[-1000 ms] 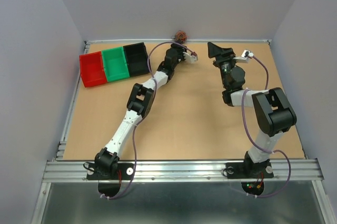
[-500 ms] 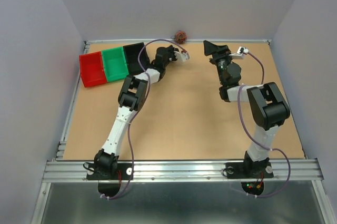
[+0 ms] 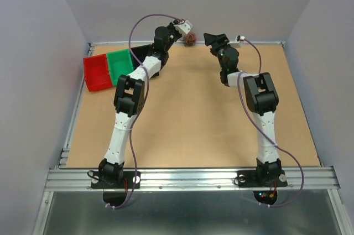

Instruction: Untangle the cables

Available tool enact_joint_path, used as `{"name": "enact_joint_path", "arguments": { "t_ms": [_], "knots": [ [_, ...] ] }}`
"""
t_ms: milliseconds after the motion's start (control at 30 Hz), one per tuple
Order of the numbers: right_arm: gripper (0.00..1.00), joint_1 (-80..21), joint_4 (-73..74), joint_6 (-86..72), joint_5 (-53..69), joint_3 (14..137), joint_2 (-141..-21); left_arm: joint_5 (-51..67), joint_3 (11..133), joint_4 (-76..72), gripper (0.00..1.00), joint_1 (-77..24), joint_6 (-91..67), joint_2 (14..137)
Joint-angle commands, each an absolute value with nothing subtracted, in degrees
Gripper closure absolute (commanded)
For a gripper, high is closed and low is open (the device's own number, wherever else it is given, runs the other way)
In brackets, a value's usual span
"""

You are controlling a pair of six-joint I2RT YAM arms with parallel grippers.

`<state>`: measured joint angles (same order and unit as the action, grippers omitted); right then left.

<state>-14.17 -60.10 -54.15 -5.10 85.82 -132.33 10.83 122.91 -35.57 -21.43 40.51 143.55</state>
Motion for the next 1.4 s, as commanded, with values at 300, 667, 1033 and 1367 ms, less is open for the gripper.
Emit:
{"name": "enact_joint_path", "arguments": {
  "t_ms": [300,667,1033,1367],
  "knots": [
    [0.09,-11.8,-36.2,-71.1,-2.8,143.7,-168.6,15.0,144.7,-32.2,0.21,-17.8,4.9,157.4],
    [0.06,-14.9,-28.7,-72.2,-11.8,148.7,-171.0,12.4,147.8,-40.9,0.21,-15.2,-24.9,164.3],
    [0.12,-17.0,-27.5,-75.4,-13.9,150.4,-172.8,13.5,147.6,-41.1,0.40,-15.0,-34.8,166.1],
    [0.25,-17.7,-25.8,-76.6,-14.5,151.1,-173.4,14.0,147.6,-38.3,0.49,-15.9,-40.6,166.9]
  ]
}}
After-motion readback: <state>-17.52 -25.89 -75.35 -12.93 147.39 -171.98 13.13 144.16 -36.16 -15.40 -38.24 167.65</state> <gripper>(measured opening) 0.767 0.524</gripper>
